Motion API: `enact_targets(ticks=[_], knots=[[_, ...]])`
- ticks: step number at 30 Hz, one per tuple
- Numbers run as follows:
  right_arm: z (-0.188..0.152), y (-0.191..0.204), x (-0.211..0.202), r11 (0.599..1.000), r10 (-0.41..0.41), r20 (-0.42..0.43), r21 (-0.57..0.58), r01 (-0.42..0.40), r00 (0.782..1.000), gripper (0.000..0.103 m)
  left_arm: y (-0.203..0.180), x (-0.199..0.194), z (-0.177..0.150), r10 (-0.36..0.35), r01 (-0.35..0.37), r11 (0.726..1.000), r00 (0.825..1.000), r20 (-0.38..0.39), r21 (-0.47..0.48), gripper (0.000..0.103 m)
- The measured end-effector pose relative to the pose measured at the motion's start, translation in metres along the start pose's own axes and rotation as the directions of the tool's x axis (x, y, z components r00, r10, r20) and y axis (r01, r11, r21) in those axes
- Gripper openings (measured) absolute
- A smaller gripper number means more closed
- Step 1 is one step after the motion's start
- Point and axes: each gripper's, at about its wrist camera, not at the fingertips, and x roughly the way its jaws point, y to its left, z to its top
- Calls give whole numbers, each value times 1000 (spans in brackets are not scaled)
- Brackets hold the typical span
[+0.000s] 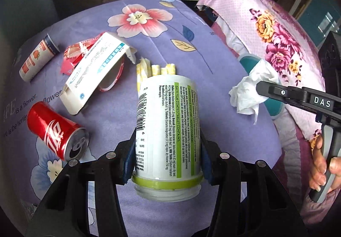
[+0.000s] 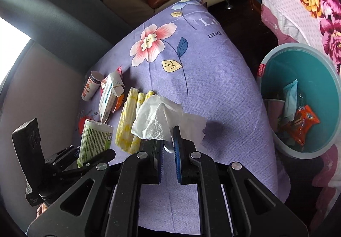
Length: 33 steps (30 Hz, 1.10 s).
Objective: Collect trash
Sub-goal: 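Carry the bottle in left tool and tissue in right tool over the bin, then open left tool to drop the bottle while right tool releases the tissue into the bin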
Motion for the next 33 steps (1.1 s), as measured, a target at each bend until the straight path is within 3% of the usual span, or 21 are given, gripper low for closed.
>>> enact_targets(ticks=[5,13,23,33], knots=[[9,-42,-35,996,-28,87,81,21,996,9,-49,21,21,-30,31,996,999,-17,81,51],[9,-122,-92,969,-144,192,226,99,971,9,-127,53,54,-63,72,977,997,-51,202,51],[1,-169,-105,940,-221,184,301,159,958,9,-202,93,76,-102,128,949,989,-104,288,51],[6,-189,-106,928,-244,172,327,178,954,9,-232,117,81,-113,152,935,984,-139,320,52]])
